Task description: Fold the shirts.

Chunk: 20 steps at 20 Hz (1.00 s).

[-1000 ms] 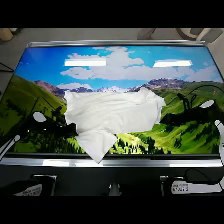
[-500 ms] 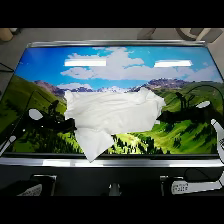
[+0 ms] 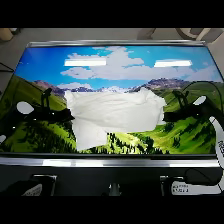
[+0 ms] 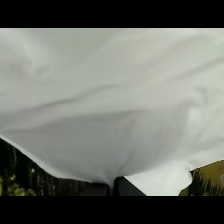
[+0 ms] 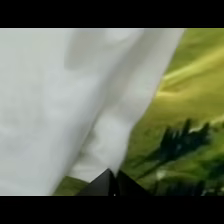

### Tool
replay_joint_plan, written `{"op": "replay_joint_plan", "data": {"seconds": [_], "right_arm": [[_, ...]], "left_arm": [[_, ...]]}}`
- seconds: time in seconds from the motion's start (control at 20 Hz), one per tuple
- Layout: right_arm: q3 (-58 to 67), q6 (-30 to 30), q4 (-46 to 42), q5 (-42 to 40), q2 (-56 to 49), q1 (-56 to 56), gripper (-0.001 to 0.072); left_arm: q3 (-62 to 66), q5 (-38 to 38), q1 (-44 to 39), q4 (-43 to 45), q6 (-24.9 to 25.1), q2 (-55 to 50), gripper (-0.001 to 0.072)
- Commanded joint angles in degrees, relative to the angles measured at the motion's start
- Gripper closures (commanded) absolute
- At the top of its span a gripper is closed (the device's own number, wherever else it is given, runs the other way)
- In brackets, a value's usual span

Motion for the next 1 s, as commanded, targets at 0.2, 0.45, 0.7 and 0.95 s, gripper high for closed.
{"op": "replay_joint_plan", "data": {"seconds": [0.2,0.45,0.7,0.95], "right_arm": [[23.43,-4.31,3.04,-3.19,32.46,0.31,0.0692],[30.84,-2.51,-5.81,-21.88,55.87,0.28,0.0691],[30.84,0.50,-6.97,-19.80,58.31,0.28,0.0691],[30.84,0.48,-7.82,-14.51,53.62,0.28,0.0691]], "left_arm": [[37.40,6.10,4.81,0.20,2.19,18.21,0.0683],[59.12,19.30,6.60,7.10,2.10,28.98,0.0683],[59.52,10.99,6.60,9.44,-2.64,30.53,0.0683],[59.52,2.12,6.60,17.05,-7.82,26.45,0.0683]]}}
